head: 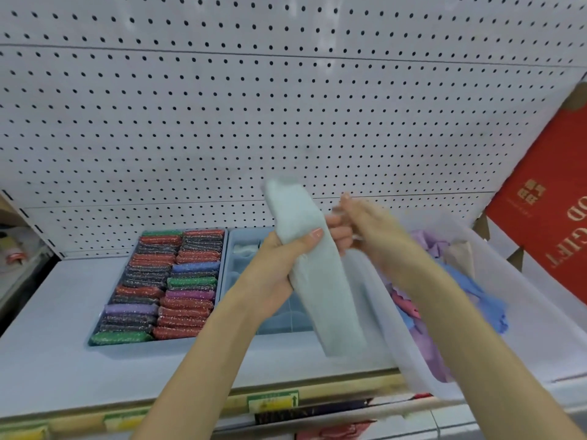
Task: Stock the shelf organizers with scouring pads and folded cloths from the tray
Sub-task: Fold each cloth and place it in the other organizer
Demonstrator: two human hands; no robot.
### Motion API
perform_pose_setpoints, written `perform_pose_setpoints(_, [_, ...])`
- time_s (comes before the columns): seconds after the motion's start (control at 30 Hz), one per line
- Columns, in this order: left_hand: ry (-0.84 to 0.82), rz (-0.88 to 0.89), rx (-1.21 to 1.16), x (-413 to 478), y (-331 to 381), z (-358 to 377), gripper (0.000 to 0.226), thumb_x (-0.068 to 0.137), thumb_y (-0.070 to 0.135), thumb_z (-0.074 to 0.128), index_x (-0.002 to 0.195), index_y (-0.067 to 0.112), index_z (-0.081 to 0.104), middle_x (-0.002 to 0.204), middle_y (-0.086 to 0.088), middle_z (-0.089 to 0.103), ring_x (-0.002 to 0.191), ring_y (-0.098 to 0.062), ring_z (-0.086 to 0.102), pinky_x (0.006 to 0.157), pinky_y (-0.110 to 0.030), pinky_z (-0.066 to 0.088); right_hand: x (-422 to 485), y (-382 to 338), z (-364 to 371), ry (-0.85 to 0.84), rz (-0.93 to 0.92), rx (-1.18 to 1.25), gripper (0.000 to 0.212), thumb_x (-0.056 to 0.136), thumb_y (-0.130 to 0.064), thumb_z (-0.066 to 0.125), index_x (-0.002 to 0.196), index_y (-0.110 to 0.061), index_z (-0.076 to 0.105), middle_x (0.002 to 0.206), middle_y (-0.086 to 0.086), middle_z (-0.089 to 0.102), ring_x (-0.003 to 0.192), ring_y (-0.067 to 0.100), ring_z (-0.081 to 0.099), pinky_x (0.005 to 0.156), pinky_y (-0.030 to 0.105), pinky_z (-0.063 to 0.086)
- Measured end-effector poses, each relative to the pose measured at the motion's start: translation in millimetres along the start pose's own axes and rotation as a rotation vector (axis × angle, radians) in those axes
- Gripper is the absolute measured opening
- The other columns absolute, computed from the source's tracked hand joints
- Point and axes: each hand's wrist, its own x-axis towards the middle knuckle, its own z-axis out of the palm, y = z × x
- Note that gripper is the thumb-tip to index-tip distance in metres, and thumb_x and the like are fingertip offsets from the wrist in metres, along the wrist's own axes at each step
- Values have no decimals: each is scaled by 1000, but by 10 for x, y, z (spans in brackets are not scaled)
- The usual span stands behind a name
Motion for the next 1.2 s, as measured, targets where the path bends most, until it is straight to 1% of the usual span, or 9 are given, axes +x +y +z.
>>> perform_pose_setpoints(0.07, [21, -1, 10, 5, 6, -37, 30, 95, 7, 49, 122, 4, 61, 116, -14, 68, 109, -24, 65, 93, -37, 52, -120, 256, 98, -183, 119, 102, 50, 83, -60, 37, 98, -22, 67, 88, 0, 71, 82, 13, 65, 78, 28, 51])
perform_pose_setpoints(0.17, [31, 41, -17, 29, 7, -69, 32, 96, 5, 45, 124, 1, 58, 121, -13, 66, 114, -21, 62, 96, -34, 51, -222, 461, 198, -274, 180, 161, 59, 74, -69, 35, 104, -30, 67, 107, -3, 72, 105, 11, 64, 96, 33, 48])
perform_pose_setpoints(0.33, [48, 87, -47, 90, 1, -93, 33, 97, 6, 44, 127, 3, 55, 118, -13, 67, 114, -25, 62, 98, -36, 50, -339, 491, 282, -185, 48, -130, 37, 87, -40, 58, 100, -7, 65, 88, 2, 70, 79, 13, 65, 70, 28, 51])
perform_pose_setpoints(0.5, [115, 94, -117, 140, 16, -145, 30, 96, 8, 48, 124, 5, 59, 92, -7, 68, 95, -21, 65, 96, -40, 51, -391, 580, 363, -144, 23, -70, 36, 96, -40, 41, 107, -12, 60, 90, 7, 63, 78, 7, 57, 69, 20, 45])
perform_pose_setpoints(0.67, [-16, 35, -124, 114, 24, -237, 35, 97, 3, 38, 130, -2, 52, 123, -17, 64, 117, -26, 60, 100, -34, 47, -317, 603, 304, -322, 87, -106, 25, 95, -24, 51, 113, -10, 61, 111, 1, 69, 98, 5, 64, 84, 18, 51])
perform_pose_setpoints(0.77, [-144, -25, -8, 60, 73, -276, 40, 96, 8, 41, 134, 4, 50, 133, -9, 59, 125, -20, 54, 100, -32, 47, -220, 483, 234, -274, 32, -46, 37, 87, -36, 53, 110, -10, 66, 110, 1, 71, 105, 14, 65, 93, 27, 50])
perform_pose_setpoints(0.93, [-159, -95, 222, 35, 173, -315, 39, 92, 22, 52, 131, 22, 58, 117, 1, 67, 98, -16, 63, 76, -30, 54, -126, 432, 303, -168, -76, 4, 36, 81, -39, 55, 90, -9, 72, 87, 12, 70, 77, 16, 60, 70, 28, 50])
perform_pose_setpoints(1.03, [-165, -98, 236, 27, 187, -320, 37, 93, 22, 52, 130, 22, 59, 113, -3, 67, 95, -19, 62, 78, -28, 51, -92, 357, 328, -114, -148, 85, 17, 76, -33, 61, 75, -22, 74, 70, -5, 62, 62, 6, 49, 55, 18, 40])
perform_pose_setpoints(1.2, [-88, -110, 249, 86, 150, -350, 35, 90, 22, 54, 123, 13, 61, 109, -7, 71, 97, -24, 67, 84, -36, 56, -60, 325, 305, -102, -187, 79, 8, 81, -21, 66, 78, -16, 71, 66, -5, 63, 55, 8, 48, 47, 18, 36])
